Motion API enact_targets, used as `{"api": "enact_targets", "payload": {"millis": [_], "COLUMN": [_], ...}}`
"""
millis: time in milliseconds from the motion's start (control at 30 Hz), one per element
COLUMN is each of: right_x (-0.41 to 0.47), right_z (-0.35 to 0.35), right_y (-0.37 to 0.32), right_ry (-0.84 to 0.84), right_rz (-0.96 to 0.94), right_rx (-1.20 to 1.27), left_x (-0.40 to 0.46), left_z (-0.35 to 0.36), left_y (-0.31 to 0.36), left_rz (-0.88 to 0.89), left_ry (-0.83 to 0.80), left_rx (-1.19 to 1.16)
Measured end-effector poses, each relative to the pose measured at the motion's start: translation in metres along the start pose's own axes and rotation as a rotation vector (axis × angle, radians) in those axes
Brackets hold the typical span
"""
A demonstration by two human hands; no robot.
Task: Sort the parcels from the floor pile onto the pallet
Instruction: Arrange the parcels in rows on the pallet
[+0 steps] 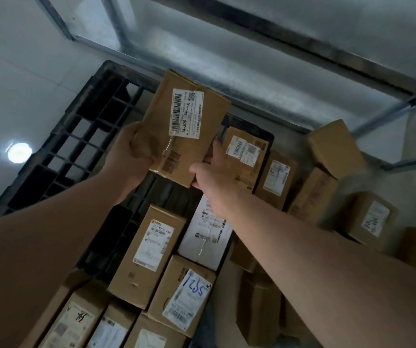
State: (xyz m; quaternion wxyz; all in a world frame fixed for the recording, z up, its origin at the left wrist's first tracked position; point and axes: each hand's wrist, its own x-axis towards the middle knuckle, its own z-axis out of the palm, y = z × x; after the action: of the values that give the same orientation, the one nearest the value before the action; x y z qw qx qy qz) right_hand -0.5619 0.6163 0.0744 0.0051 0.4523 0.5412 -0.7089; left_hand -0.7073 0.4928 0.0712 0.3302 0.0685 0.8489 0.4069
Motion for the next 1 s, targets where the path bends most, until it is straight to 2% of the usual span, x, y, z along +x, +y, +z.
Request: {"api": "enact_targets", "payload": {"millis": [333,500,633,1000], "right_x": [0.078,0.105,0.119,0.124], "right_z": [-0.016,-0.023,-0.027,-0.033], "right_y": [0.030,0.036,0.045,0.067], "right_ry": [0.036,0.054,0.097,0.089], "right_rz": [0.091,0.055,0.039,0.028], "right_rx": [0.006,0.024,0.035,0.064], "left_x": [0.078,0.104,0.117,0.123], "left_z": [0.045,0.065,0.080,0.090], "left_y": [-0.020,-0.029,-0.036,-0.046], "left_rz": [0.015,0.053,0.056,0.025], "left_ry": [-0.018,-0.009,-0.036,-0.050], "left_rx": [0.096,0.056,0.027,0.066]}}
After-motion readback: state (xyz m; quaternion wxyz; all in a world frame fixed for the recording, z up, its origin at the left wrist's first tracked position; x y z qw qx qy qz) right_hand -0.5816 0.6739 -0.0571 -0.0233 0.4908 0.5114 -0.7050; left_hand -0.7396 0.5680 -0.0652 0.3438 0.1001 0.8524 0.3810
